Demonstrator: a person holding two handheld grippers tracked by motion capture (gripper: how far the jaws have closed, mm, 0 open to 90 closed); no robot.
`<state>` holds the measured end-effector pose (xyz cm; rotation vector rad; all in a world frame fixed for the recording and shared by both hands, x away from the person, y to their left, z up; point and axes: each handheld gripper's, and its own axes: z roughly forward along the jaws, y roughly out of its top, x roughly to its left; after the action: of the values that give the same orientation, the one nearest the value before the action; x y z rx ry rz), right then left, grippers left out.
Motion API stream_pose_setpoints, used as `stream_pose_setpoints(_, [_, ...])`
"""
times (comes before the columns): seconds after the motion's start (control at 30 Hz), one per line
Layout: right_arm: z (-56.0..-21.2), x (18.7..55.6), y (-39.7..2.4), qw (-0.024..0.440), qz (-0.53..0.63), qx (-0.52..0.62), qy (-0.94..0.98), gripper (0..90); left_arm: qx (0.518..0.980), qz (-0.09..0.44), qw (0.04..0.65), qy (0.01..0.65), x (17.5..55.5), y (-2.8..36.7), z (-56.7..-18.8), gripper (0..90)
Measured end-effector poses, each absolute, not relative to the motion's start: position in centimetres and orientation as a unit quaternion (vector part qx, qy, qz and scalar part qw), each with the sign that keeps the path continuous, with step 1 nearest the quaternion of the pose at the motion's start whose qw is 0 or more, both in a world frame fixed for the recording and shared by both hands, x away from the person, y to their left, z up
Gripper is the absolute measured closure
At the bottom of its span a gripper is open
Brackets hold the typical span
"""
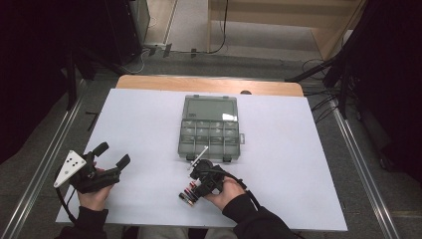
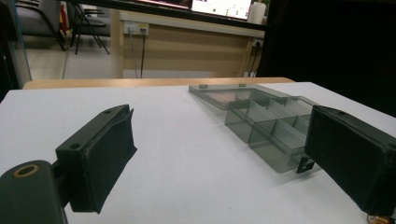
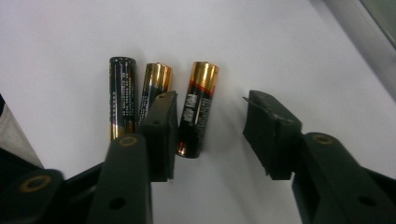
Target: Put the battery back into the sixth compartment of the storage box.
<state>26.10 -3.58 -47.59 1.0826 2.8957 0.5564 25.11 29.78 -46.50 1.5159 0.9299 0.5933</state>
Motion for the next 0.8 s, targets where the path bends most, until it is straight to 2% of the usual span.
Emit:
stream_pose_setpoints(0.07, [-47.62, 26.1, -3.53, 0.0, 0.176, 0.343, 0.923, 58.9, 0.652, 0.255, 0.592, 0.4, 25.11, 29.79, -46.51, 8.0])
stream_pose_setpoints(0.1, [-47.69, 26.09, -3.42, -0.002, 0.17, 0.345, 0.923, 63.8, 0.651, 0.255, 0.592, 0.4, 25.12, 29.8, -46.52, 8.0])
stream_pose_setpoints(0.33, [-47.71, 25.98, -3.02, 0.006, 0.151, 0.34, 0.928, 76.6, 0.652, 0.255, 0.591, 0.4, 25.14, 29.8, -46.53, 8.0])
stream_pose_setpoints(0.8, [-47.65, 26.18, -3.14, -0.001, 0.149, 0.345, 0.927, 77.8, 0.654, 0.256, 0.589, 0.4, 25.18, 29.73, -46.58, 8.0])
